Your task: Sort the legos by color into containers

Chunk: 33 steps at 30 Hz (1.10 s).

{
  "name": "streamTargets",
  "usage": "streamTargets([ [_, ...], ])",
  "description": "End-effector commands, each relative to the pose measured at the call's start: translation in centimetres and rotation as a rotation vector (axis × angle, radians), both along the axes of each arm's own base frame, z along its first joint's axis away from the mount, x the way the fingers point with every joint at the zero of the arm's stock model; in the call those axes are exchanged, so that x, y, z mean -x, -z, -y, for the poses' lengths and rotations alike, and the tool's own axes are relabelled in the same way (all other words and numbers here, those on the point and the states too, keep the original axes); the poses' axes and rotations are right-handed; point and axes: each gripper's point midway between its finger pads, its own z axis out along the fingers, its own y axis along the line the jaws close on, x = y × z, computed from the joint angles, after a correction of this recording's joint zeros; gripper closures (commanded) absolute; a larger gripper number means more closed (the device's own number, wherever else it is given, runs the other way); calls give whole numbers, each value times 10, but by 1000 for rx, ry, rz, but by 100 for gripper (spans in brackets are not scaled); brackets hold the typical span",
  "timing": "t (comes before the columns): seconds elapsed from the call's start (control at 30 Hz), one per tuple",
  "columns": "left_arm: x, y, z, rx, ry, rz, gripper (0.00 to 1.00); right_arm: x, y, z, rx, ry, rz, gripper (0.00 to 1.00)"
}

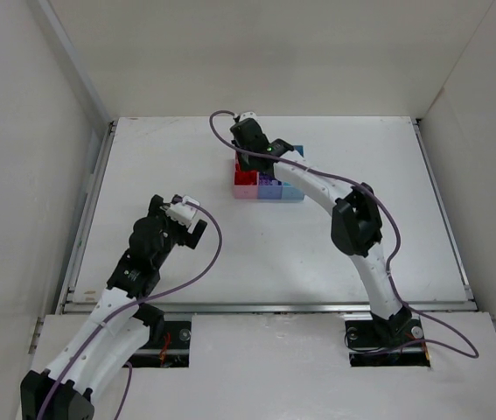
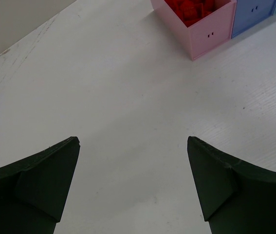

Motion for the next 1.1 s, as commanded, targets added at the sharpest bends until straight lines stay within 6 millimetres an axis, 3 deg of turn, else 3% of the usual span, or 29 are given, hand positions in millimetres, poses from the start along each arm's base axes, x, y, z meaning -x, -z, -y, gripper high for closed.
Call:
streamTargets([
  [0.0,-4,-3,-1,16,-15,29,9,-8,-26,-17,-64,-47,65,84],
  [0.13,-4,-3,-1,16,-15,29,9,-7,-18,-14,-42,-39,48,37],
  [0.23,-4,-3,-1,16,-15,29,8,-6,-27,-11,-45,-31,62,25],
  [0.33,-3,-3,0,19,-6,28,8,-9,-34,-5,-45,-27,73,20],
  [0.57,-3,-5,0,22,-6,37,8,2,-58,4,-51,-31,93,21],
  [0.63,-2,-8,0,25,-6,45,8,9,-79,14,-62,-21,117,22],
  [0.77,-2,-10,0,29,-6,54,8,22,-101,72,-86,115,138,22],
  [0.8,-2,-10,0,29,-6,54,8,18,-107,96,-103,163,150,22],
  [0.87,-3,-10,-3,29,-15,54,8,36,-113,147,-113,266,157,17],
  [0.9,-3,-10,-3,29,-15,54,8,32,-118,190,-109,370,182,16],
  [0.93,-2,-13,-3,32,-15,63,8,48,-121,220,-108,428,191,9],
  [1.0,-2,-13,-3,32,-15,63,8,60,-123,272,-109,566,216,3],
  [1.03,-2,-13,-3,40,-17,60,8,69,-109,311,-83,646,194,0],
  [1.07,-2,-13,-3,40,-17,60,7,82,-126,349,-89,738,244,0],
])
